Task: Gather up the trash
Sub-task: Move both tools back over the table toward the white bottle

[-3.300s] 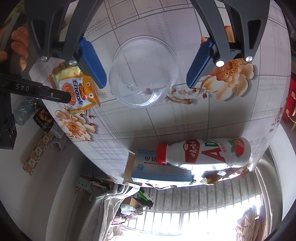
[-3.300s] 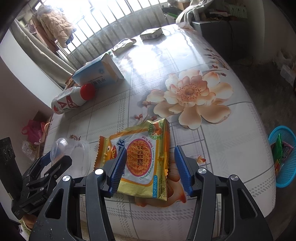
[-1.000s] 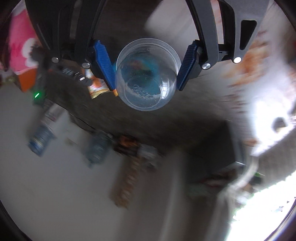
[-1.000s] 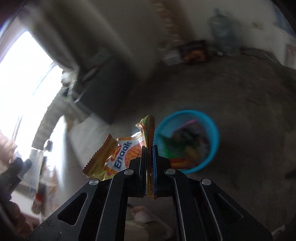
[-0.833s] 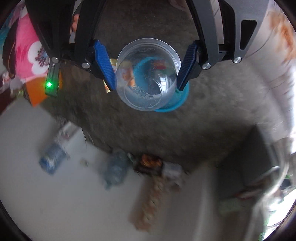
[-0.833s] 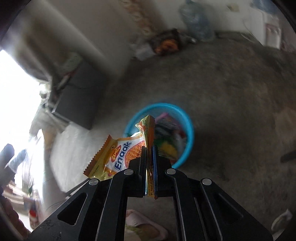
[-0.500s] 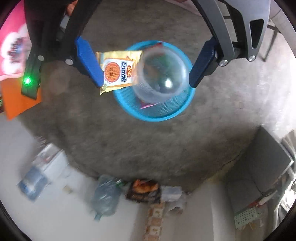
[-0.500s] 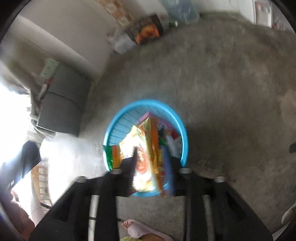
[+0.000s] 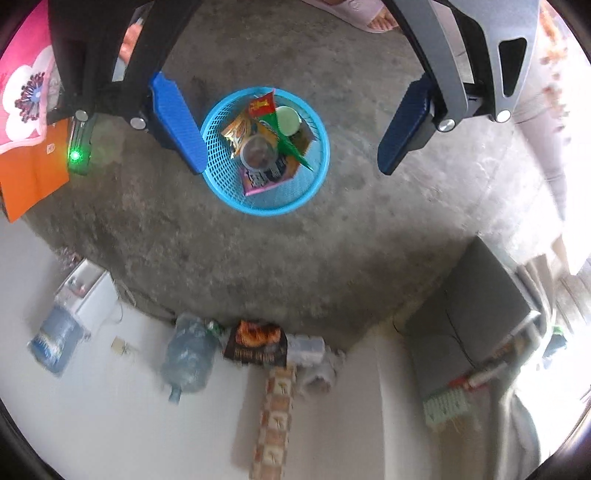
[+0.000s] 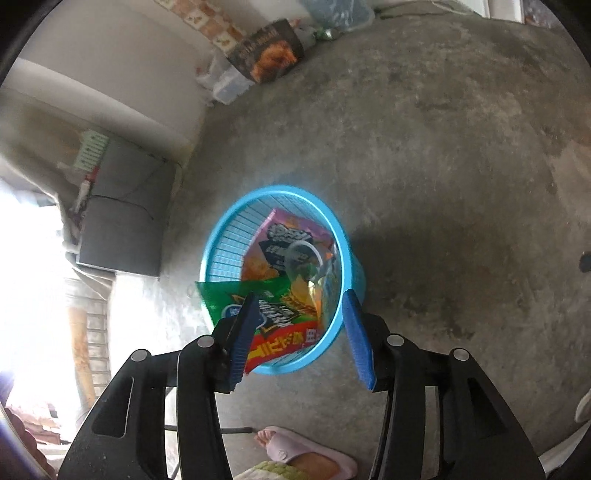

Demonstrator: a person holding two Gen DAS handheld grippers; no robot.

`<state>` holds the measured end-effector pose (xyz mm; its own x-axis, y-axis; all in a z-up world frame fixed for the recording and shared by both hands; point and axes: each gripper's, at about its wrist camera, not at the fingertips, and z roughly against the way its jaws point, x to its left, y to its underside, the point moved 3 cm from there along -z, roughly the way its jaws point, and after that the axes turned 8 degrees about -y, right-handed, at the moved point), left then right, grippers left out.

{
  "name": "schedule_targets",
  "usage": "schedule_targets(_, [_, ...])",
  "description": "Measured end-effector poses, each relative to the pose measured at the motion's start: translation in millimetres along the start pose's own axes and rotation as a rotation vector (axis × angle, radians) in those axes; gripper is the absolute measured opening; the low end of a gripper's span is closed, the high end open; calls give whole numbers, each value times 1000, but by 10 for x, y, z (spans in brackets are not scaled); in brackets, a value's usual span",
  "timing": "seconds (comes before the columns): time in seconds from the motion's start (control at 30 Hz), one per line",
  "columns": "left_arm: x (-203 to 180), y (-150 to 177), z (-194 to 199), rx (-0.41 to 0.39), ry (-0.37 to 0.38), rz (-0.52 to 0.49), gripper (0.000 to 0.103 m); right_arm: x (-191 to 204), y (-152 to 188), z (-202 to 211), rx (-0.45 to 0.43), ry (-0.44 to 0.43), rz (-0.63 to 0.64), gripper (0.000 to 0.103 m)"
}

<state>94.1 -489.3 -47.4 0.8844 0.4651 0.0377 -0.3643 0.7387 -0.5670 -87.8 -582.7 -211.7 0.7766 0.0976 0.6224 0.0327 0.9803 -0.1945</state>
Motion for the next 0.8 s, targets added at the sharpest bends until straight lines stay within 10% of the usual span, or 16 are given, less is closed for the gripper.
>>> schedule_targets(0.47, [1606, 1421, 1994, -195, -210, 276, 95, 1436, 425, 1026, -21, -310, 364, 68])
schedule_targets(0.8, [2725, 3043, 2766, -177, -436, 743, 97, 2703, 1536, 1000, 183, -515, 698, 72])
